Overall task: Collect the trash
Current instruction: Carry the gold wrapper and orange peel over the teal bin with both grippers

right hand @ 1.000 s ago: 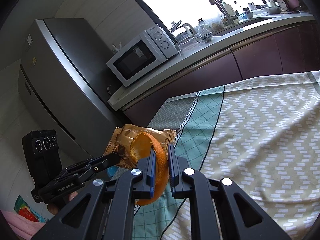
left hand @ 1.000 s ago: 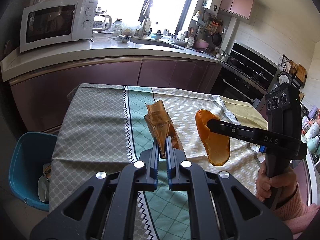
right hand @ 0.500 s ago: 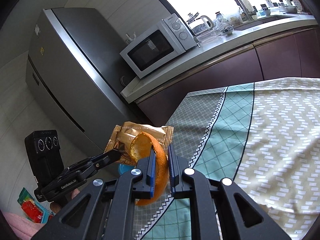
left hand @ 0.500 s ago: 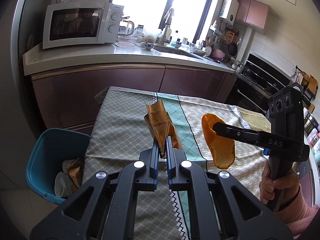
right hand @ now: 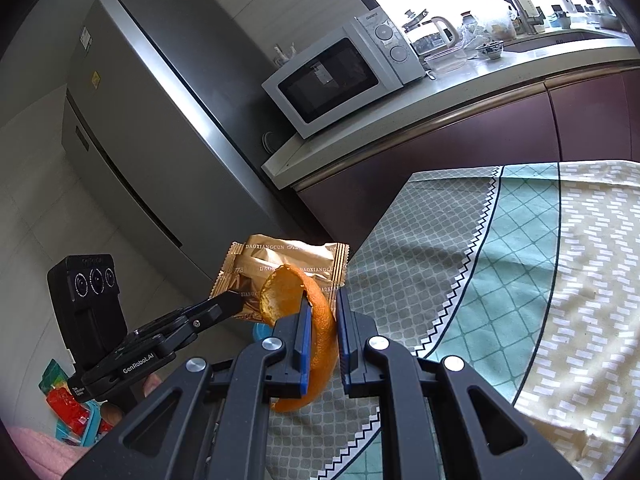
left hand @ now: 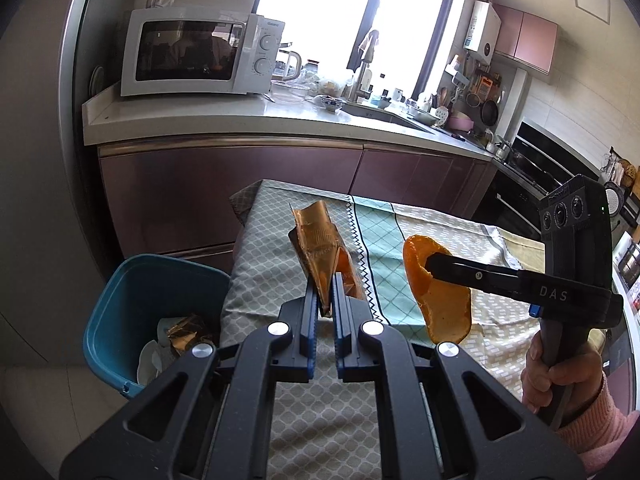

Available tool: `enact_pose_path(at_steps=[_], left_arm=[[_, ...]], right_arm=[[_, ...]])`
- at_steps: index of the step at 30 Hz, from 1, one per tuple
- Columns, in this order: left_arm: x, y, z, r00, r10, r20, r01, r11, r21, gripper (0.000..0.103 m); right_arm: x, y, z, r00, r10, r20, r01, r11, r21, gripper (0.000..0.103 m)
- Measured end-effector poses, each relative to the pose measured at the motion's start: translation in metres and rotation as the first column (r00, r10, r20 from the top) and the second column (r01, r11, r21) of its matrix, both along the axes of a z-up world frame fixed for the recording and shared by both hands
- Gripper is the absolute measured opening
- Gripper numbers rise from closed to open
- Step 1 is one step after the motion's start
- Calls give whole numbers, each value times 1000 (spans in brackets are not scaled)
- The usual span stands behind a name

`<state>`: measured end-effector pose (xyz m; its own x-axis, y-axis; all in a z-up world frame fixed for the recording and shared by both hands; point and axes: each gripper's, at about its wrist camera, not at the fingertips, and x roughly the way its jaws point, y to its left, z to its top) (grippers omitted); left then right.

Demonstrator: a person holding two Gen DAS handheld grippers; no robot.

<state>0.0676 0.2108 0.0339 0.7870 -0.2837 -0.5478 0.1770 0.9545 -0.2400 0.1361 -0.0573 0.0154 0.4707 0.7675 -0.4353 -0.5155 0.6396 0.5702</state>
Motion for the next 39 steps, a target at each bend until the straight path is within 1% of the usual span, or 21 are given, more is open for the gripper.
enact_pose_path(at_steps=[8,19,28,39], left_arm=[[-5,31,-2,997,73,-3,-73,997,3,7],[-12,68,-1,987,163,7,-163,986,25,7],[-14,83,-4,979,204,3,-204,978,37,7],[-9,92,-9,974,227,-10,-227,973,46,7]], right_arm=[[7,21,1,999,39,-1,-39,999,-9,11],[16,54,2,995,98,-10,-98,995,-14,11],[23,77,-1,991,129,-24,-129,991,-23,11],[32,99,-5,987,154,-41,-155,987,-38,11]])
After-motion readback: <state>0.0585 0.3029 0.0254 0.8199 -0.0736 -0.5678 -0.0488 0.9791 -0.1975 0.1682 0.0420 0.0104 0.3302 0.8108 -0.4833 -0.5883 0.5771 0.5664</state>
